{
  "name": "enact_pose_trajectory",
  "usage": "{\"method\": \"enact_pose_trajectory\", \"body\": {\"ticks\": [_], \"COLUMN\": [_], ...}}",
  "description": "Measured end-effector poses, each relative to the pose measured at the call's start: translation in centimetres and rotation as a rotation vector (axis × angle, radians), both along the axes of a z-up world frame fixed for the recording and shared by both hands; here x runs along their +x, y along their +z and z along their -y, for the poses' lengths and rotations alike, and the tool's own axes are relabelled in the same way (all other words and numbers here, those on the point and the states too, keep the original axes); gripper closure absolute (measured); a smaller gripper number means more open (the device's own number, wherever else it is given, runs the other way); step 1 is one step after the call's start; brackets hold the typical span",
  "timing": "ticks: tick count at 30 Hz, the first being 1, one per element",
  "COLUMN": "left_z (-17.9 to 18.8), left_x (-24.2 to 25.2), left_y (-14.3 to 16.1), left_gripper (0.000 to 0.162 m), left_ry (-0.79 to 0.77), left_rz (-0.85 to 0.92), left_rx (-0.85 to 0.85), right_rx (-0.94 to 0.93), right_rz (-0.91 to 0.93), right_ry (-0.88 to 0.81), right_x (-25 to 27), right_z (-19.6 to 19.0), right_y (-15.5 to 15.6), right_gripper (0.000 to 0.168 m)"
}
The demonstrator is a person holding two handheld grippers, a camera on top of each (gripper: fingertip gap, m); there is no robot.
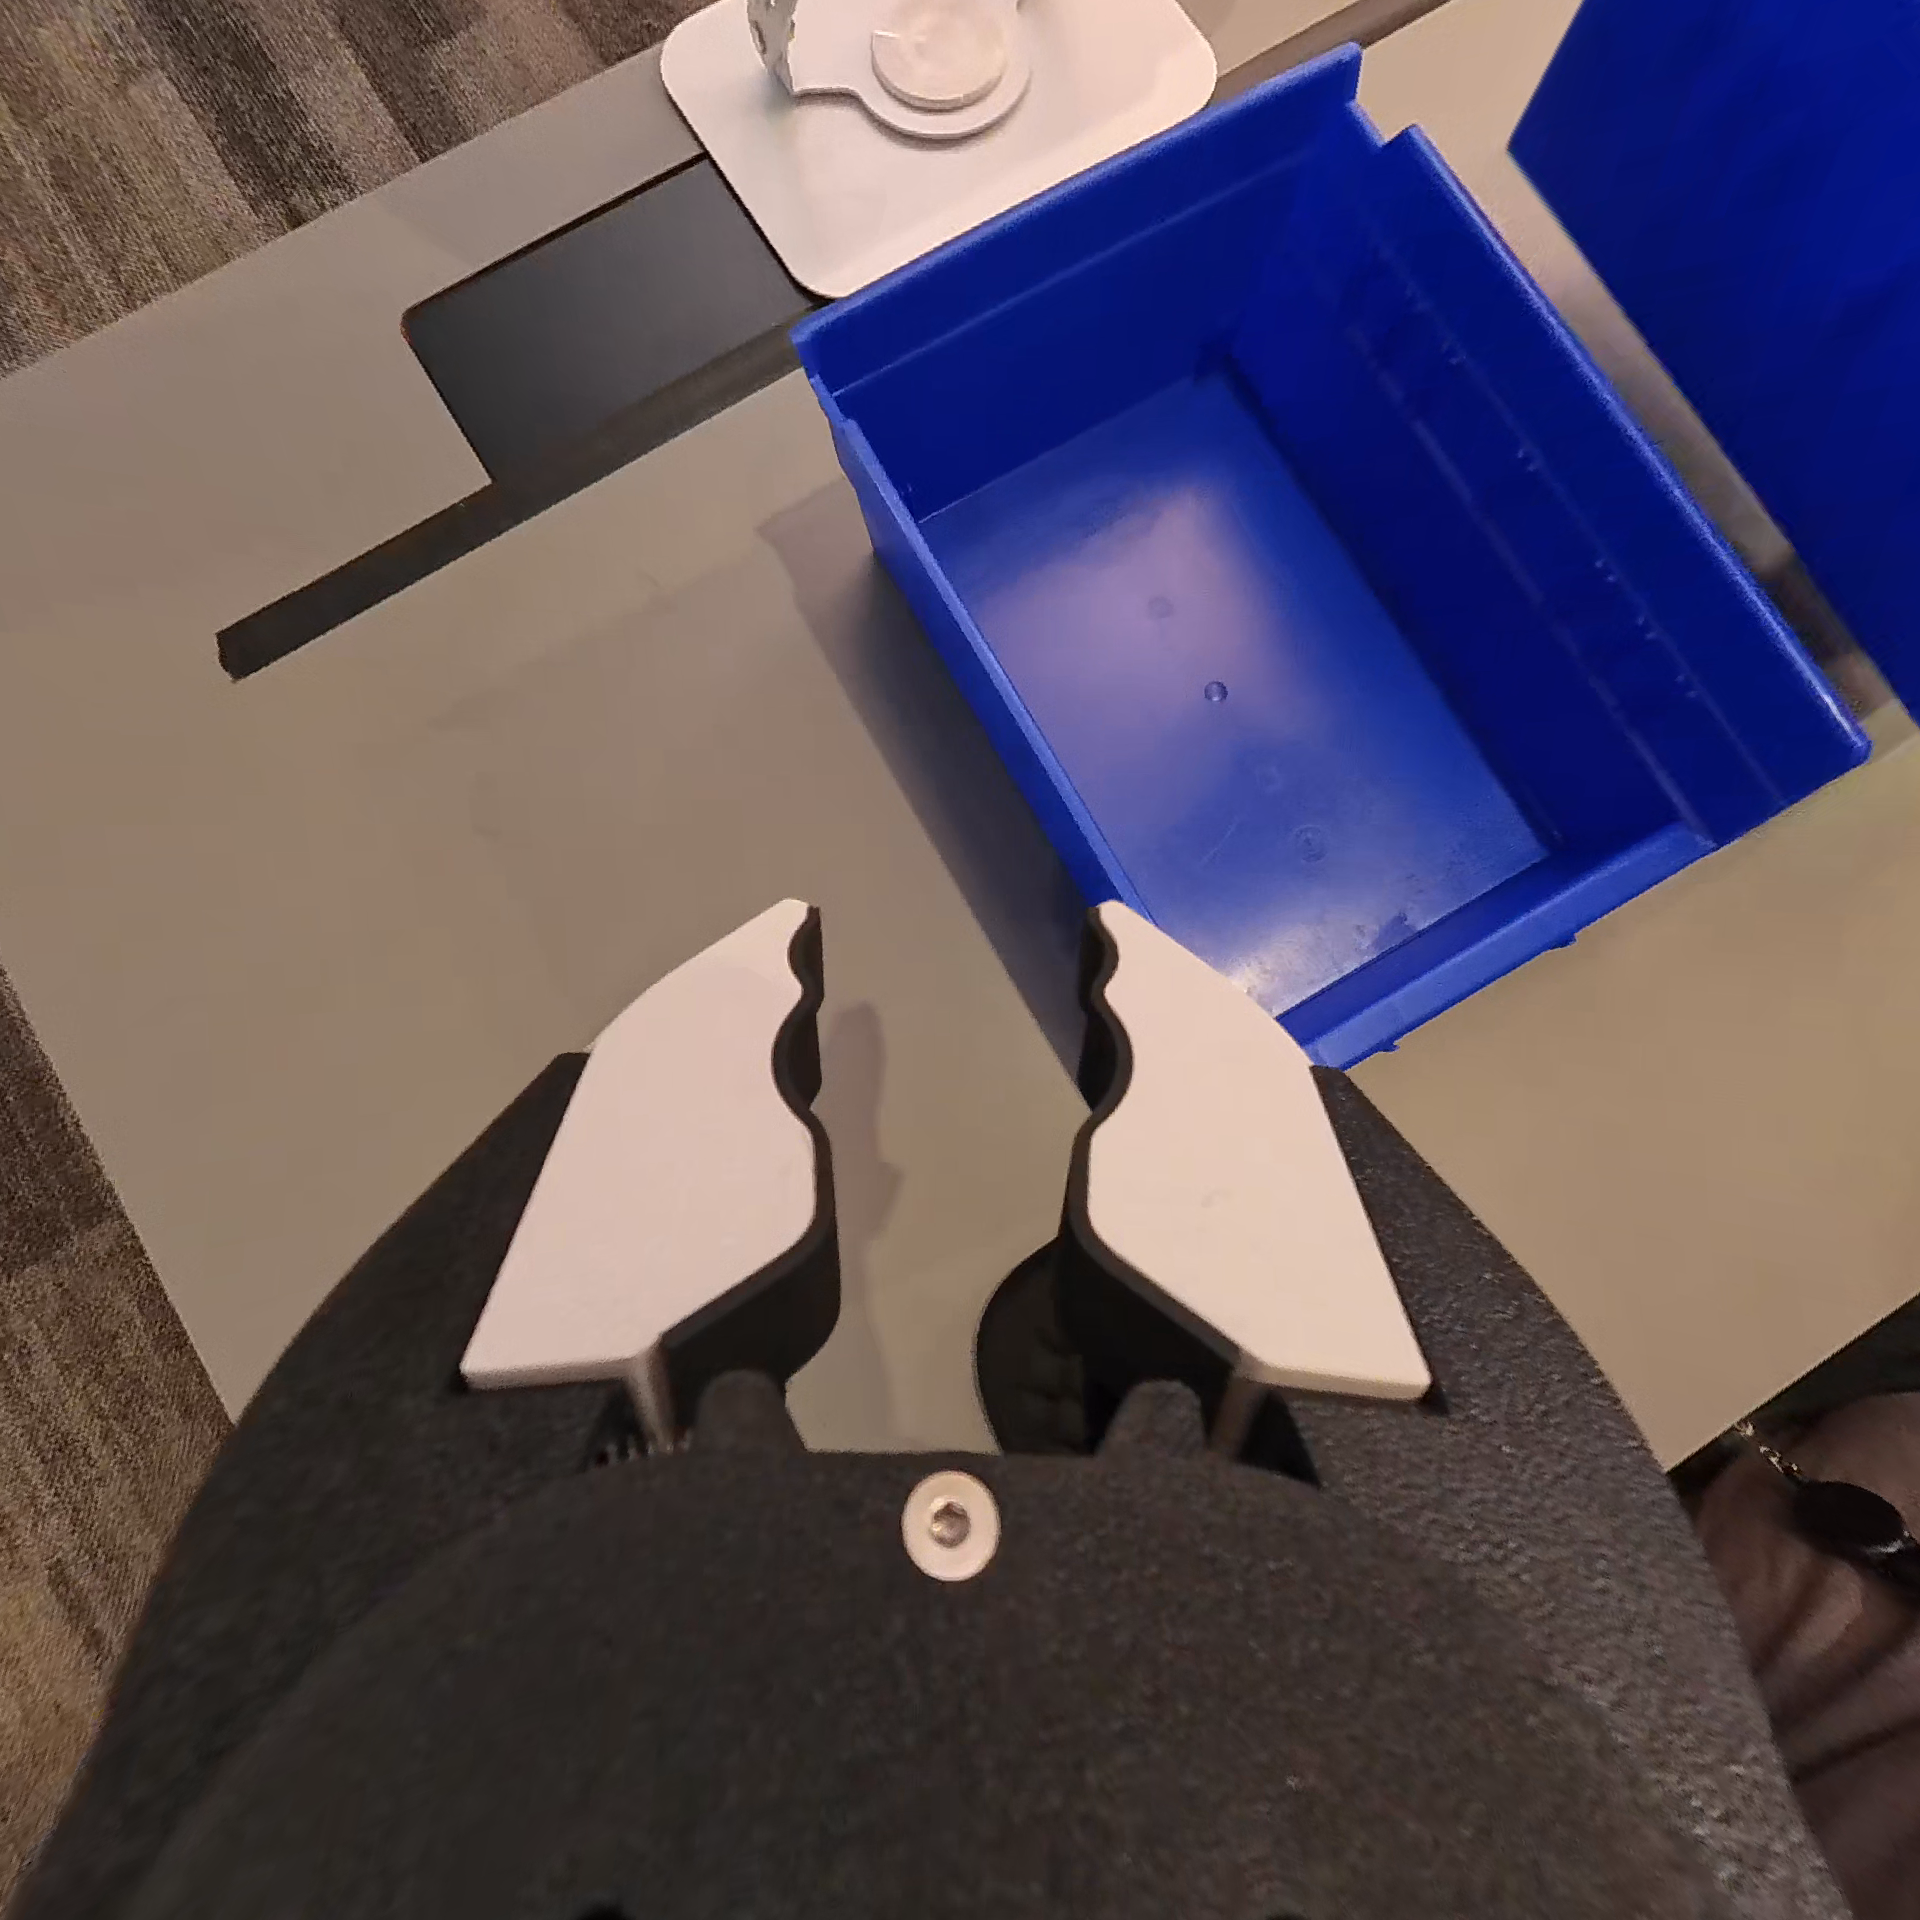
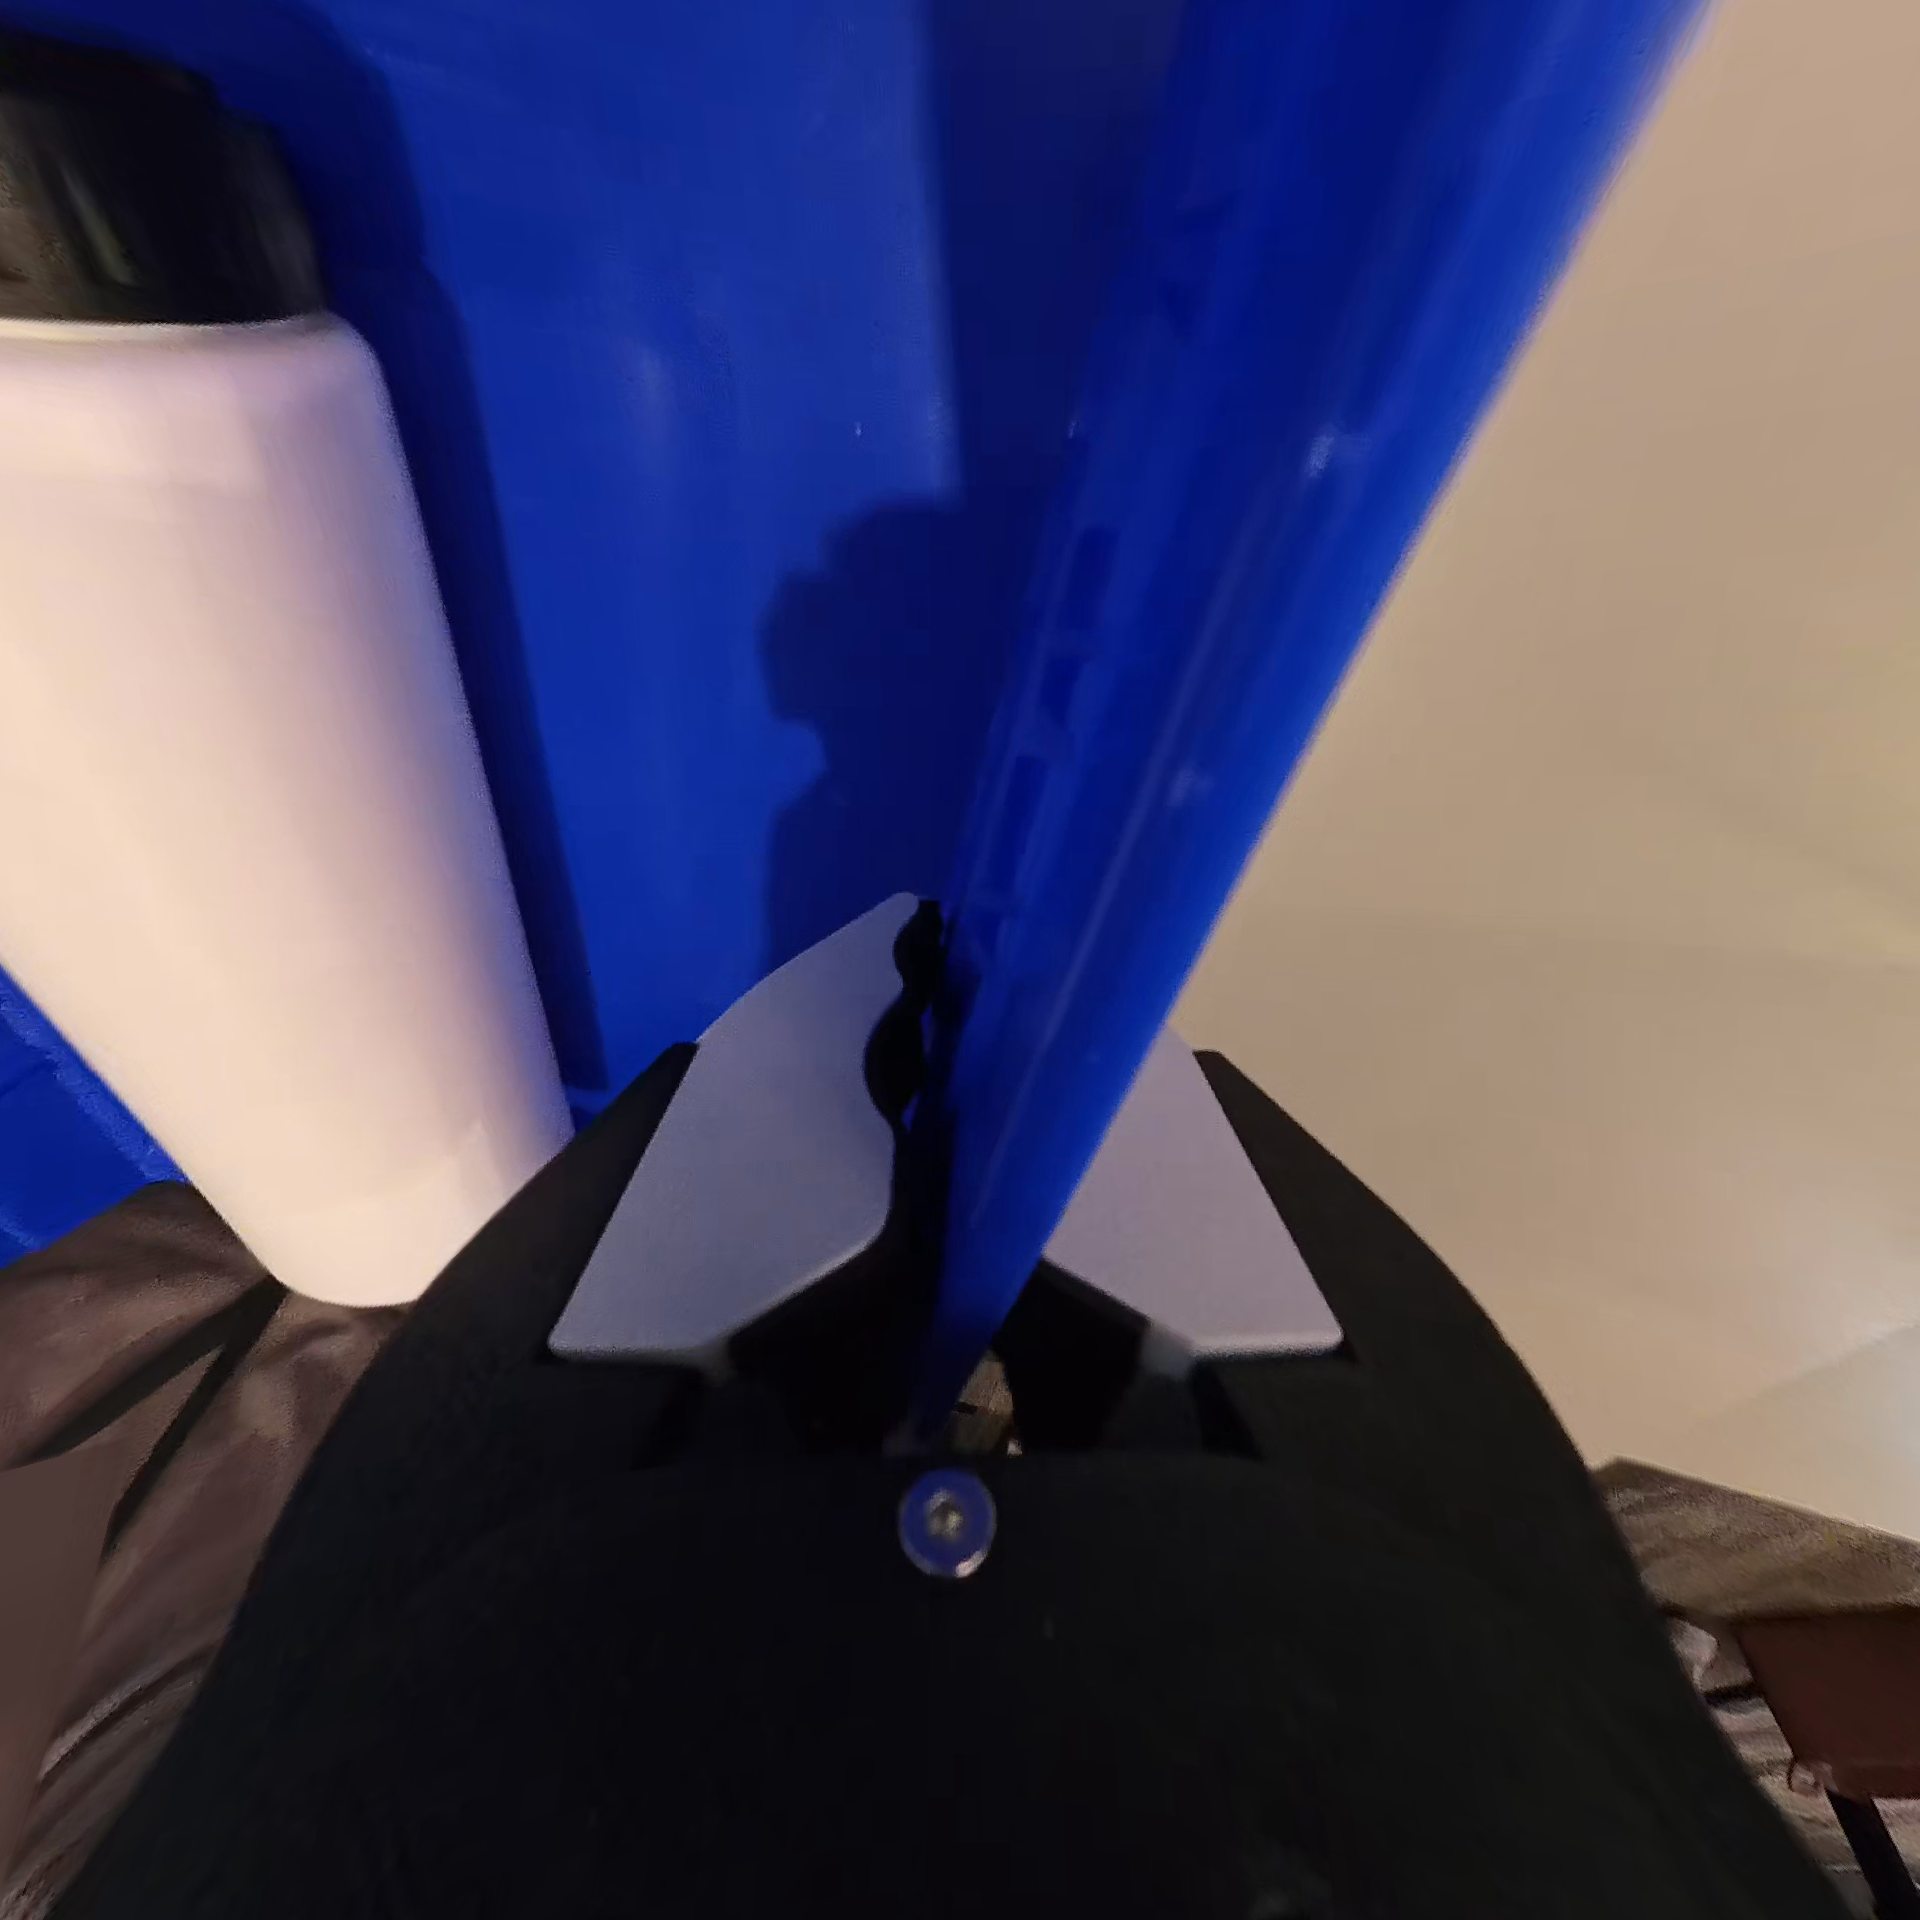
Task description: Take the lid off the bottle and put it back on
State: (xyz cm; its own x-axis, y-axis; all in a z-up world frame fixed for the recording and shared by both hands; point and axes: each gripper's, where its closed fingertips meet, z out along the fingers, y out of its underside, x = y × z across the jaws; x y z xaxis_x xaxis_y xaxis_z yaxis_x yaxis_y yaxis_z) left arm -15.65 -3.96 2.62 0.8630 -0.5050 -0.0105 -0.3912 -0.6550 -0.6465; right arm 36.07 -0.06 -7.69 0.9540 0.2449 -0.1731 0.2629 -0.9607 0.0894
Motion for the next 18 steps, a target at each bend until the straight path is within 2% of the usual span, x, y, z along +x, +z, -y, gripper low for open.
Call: {"method": "enact_pose_trajectory", "body": {"ticks": [6,9,13,18], "left_z": [-0.1,0.0,0.2,1.5], "left_x": [-1.0,-2.4,-4.7,-8.8], "left_y": [0.7,0.6,1.2,3.0], "left_gripper": [0.114,0.112,0.11,0.111], "left_ry": [0.027,0.067,0.132,0.263], "left_rz": [0.046,0.061,0.134,0.225], "left_rx": [0.026,0.018,0.035,0.111], "right_rx": [0.001,0.001,0.035,0.036], "right_rz": [0.088,0.116,0.107,-0.016], "right_ry": [0.068,0.124,0.211,0.314], "right_x": [-4.3,-8.3,-15.4,-26.2], "right_z": [-1.4,-2.3,-3.8,-4.8], "right_y": [6.6,8.5,9.2,7.9], "right_gripper": [0.162,0.162,0.162,0.162]}}
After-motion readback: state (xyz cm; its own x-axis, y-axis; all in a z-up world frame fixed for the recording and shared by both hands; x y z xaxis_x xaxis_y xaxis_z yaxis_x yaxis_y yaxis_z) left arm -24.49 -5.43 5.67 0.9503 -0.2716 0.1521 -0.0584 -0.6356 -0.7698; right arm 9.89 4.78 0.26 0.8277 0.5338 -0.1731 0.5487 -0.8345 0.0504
